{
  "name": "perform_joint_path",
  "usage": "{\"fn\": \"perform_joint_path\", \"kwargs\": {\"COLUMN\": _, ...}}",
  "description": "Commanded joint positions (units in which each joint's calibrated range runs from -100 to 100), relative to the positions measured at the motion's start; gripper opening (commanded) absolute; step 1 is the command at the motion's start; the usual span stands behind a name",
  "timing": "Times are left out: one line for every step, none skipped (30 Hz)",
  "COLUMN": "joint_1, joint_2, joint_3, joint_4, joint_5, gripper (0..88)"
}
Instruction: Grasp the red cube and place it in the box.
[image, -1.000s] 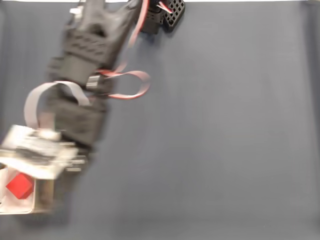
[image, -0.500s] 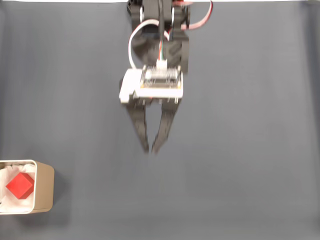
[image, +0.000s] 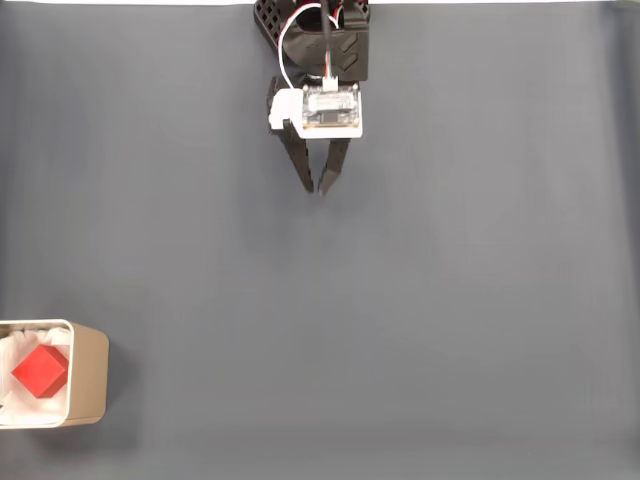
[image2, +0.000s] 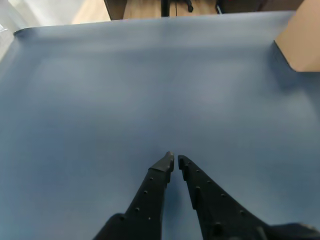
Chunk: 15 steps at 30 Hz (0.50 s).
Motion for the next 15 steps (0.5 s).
{"fn": "perform_joint_path", "kwargs": {"joint_1": -1.99, "joint_2": -6.60, "joint_3": 1.63, "joint_4": 17.01, "joint_5": -1.32, "gripper": 0.0}}
{"fn": "perform_joint_path", "kwargs": {"joint_1": -2.41, "joint_2": -7.90, "joint_3": 1.63, "joint_4": 20.13, "joint_5": -1.51, "gripper": 0.0}}
{"fn": "perform_joint_path", "kwargs": {"joint_1": -2.55, "joint_2": -7.99, "joint_3": 1.63, "joint_4": 22.01, "joint_5": -1.51, "gripper": 0.0}}
{"fn": "perform_joint_path", "kwargs": {"joint_1": -2.48, "joint_2": -7.99, "joint_3": 1.63, "joint_4": 23.73, "joint_5": -1.51, "gripper": 0.0}}
{"fn": "perform_joint_path", "kwargs": {"joint_1": -2.13, "joint_2": -8.08, "joint_3": 1.63, "joint_4": 25.29, "joint_5": -1.32, "gripper": 0.0}}
{"fn": "perform_joint_path", "kwargs": {"joint_1": -1.91, "joint_2": -8.08, "joint_3": 1.63, "joint_4": 26.52, "joint_5": -1.32, "gripper": 0.0}}
{"fn": "perform_joint_path", "kwargs": {"joint_1": -1.77, "joint_2": -8.08, "joint_3": 1.63, "joint_4": 27.83, "joint_5": -1.17, "gripper": 0.0}}
{"fn": "perform_joint_path", "kwargs": {"joint_1": -1.49, "joint_2": -8.08, "joint_3": 1.63, "joint_4": 28.24, "joint_5": -1.37, "gripper": 0.0}}
{"fn": "perform_joint_path", "kwargs": {"joint_1": -1.20, "joint_2": -8.08, "joint_3": 1.63, "joint_4": 28.24, "joint_5": -1.17, "gripper": 0.0}}
{"fn": "perform_joint_path", "kwargs": {"joint_1": -0.99, "joint_2": -8.08, "joint_3": 1.63, "joint_4": 28.32, "joint_5": -0.98, "gripper": 0.0}}
{"fn": "perform_joint_path", "kwargs": {"joint_1": -0.85, "joint_2": -8.08, "joint_3": 1.63, "joint_4": 28.32, "joint_5": -0.98, "gripper": 0.0}}
{"fn": "perform_joint_path", "kwargs": {"joint_1": -0.85, "joint_2": -8.08, "joint_3": 1.63, "joint_4": 28.32, "joint_5": -0.88, "gripper": 0.0}}
{"fn": "perform_joint_path", "kwargs": {"joint_1": -0.85, "joint_2": -8.08, "joint_3": 1.63, "joint_4": 28.32, "joint_5": -0.78, "gripper": 0.1}}
{"fn": "perform_joint_path", "kwargs": {"joint_1": -0.85, "joint_2": -8.08, "joint_3": 1.63, "joint_4": 28.32, "joint_5": -0.78, "gripper": 0.2}}
{"fn": "perform_joint_path", "kwargs": {"joint_1": -0.85, "joint_2": -8.08, "joint_3": 1.63, "joint_4": 28.32, "joint_5": -0.78, "gripper": 0.2}}
